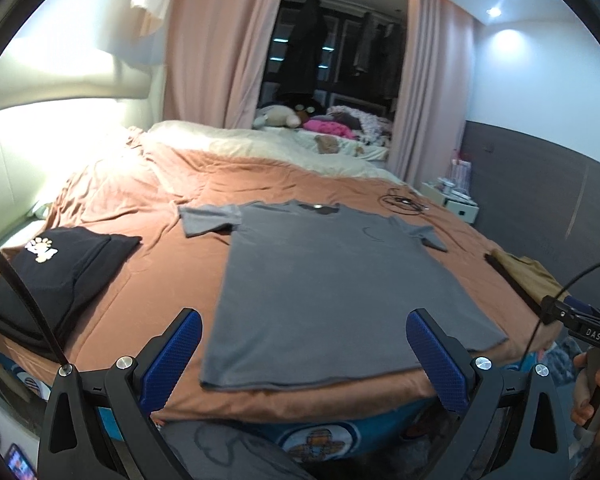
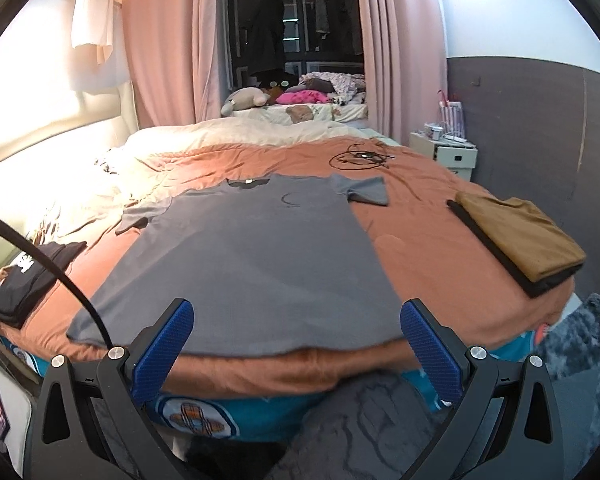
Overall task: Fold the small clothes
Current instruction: 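Move both tools toward the grey T-shirt, left tool to its side edge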
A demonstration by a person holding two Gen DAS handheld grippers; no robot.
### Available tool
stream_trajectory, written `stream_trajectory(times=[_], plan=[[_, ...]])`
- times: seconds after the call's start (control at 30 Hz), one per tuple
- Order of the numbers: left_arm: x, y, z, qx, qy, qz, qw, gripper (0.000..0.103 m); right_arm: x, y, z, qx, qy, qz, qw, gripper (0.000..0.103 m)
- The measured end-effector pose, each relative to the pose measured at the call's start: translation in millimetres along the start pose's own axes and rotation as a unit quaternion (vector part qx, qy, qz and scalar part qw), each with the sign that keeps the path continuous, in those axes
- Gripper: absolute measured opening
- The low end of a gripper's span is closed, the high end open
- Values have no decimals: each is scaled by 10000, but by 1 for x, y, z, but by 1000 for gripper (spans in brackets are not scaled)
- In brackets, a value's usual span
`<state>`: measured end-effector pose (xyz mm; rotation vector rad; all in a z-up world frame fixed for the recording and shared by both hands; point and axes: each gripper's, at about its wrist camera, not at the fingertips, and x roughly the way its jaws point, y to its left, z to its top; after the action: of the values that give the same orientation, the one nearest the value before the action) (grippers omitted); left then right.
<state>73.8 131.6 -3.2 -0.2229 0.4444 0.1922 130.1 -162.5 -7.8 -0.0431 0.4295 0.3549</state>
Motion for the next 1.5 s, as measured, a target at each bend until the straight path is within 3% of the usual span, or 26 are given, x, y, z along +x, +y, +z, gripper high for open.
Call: stream_trajectory(times=[0.43, 0.63, 0.83, 1.03, 1.2, 1.33, 1.5], plan=[[89, 46, 34, -295, 485, 405, 9976, 97, 94, 0, 53, -160, 336, 300, 9989, 103], [128, 71, 54, -513, 635, 447, 9957, 89, 130, 12, 77, -267, 493, 390, 9977, 103], [168, 99, 80, -718, 734, 520, 9934, 85, 172, 15, 111, -124, 580, 767, 9953, 103], [216, 129, 107, -841, 894, 556, 9909, 77, 219, 17, 137, 8, 701, 1097, 9915, 90], [257, 154, 125, -995, 1043, 599, 9877, 70, 261, 23, 153, -24, 761, 1157, 9904, 88], [293, 176, 135, -1145, 1203, 606, 9842, 63, 297, 35, 161, -40, 987, 1292, 9867, 77], [335, 204, 140, -1332, 1321, 585, 9805, 61, 335, 56, 176, -99, 1186, 1327, 9840, 77]])
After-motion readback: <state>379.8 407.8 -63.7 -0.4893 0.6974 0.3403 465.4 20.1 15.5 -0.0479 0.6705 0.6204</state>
